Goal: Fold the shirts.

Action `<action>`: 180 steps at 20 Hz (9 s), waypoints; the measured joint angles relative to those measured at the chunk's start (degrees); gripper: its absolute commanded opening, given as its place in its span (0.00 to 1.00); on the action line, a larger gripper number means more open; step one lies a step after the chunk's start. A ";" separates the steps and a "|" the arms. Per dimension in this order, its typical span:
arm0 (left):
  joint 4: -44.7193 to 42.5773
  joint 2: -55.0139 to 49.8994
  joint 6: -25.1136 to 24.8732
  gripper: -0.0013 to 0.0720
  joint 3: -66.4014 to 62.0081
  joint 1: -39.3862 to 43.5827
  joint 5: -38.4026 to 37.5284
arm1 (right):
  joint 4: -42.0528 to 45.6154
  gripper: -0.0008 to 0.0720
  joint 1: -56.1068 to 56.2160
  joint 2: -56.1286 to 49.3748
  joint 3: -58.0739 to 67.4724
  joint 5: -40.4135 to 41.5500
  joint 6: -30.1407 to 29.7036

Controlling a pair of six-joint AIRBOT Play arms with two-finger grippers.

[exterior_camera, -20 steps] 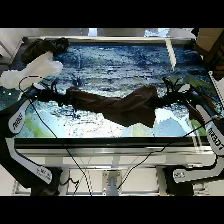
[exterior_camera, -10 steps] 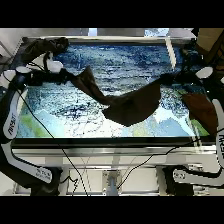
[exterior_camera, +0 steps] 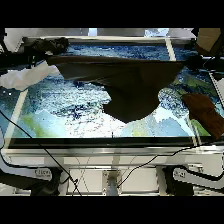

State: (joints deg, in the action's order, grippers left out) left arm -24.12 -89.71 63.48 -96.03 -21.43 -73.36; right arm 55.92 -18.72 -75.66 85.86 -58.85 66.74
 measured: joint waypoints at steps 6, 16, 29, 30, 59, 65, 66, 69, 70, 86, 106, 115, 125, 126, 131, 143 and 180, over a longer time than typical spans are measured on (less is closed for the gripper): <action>5.42 2.45 2.14 0.03 -3.39 -1.14 8.55 | -1.62 0.04 0.85 0.11 2.49 2.29 -1.29; -1.16 5.79 7.08 0.03 -23.67 2.89 1.81 | 0.33 0.04 4.68 0.22 18.49 -2.56 -1.14; -18.51 26.08 10.34 0.03 -26.10 12.59 -4.00 | 18.47 0.04 18.29 14.49 31.76 -21.22 7.48; -18.93 26.84 10.95 0.02 -26.10 12.70 -4.15 | 19.52 0.04 18.67 15.54 31.87 -21.55 7.98; -29.94 -19.96 16.22 0.03 -18.97 12.94 8.68 | 37.00 0.04 19.47 -27.65 24.65 -0.13 13.70; -30.86 -24.33 15.87 0.03 -19.04 12.94 10.45 | 35.06 0.04 18.86 -32.76 24.65 1.88 14.95; -30.27 -24.57 15.06 0.03 -19.21 12.94 10.40 | 34.32 0.04 18.82 -33.07 24.79 1.88 14.91; -24.52 -24.81 12.02 0.03 -20.98 12.98 9.51 | 31.74 0.04 18.71 -33.62 26.60 1.75 13.53; -21.99 -24.70 11.21 0.03 -21.92 12.98 9.40 | 30.77 0.04 18.71 -33.64 27.61 1.42 13.33; -17.66 9.16 3.67 0.03 -25.27 15.23 -1.40 | 22.43 0.04 21.62 -5.14 34.29 -16.26 9.51; -53.55 18.36 14.38 0.02 -19.30 34.18 1.42 | 67.34 0.04 41.18 5.57 30.29 -17.66 15.15; -55.67 -3.50 16.57 0.02 -13.64 25.73 -0.76 | 23.80 0.04 8.17 -10.88 16.96 -16.46 10.97; -48.09 -13.84 16.24 0.03 -13.16 19.37 21.57 | 10.49 0.04 9.29 -25.99 14.67 4.28 6.97; -47.45 -14.34 16.09 0.02 -13.16 19.26 23.10 | 10.23 0.04 10.14 -26.82 14.64 6.62 6.67; -41.77 -15.56 10.32 0.02 -13.46 19.02 24.70 | 9.33 0.04 12.59 -28.52 14.69 11.50 3.54; -38.03 -16.68 6.21 0.03 -13.55 13.31 4.96 | 3.58 0.04 9.86 -29.16 14.64 -3.61 -1.68; -40.89 -30.03 20.52 0.62 -17.25 15.06 -8.07 | 17.22 0.49 9.49 -34.77 14.73 -16.59 9.11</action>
State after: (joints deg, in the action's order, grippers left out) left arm -65.01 -119.74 84.01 -113.27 -6.37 -81.43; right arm 73.14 -9.23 -110.43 100.60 -75.44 75.85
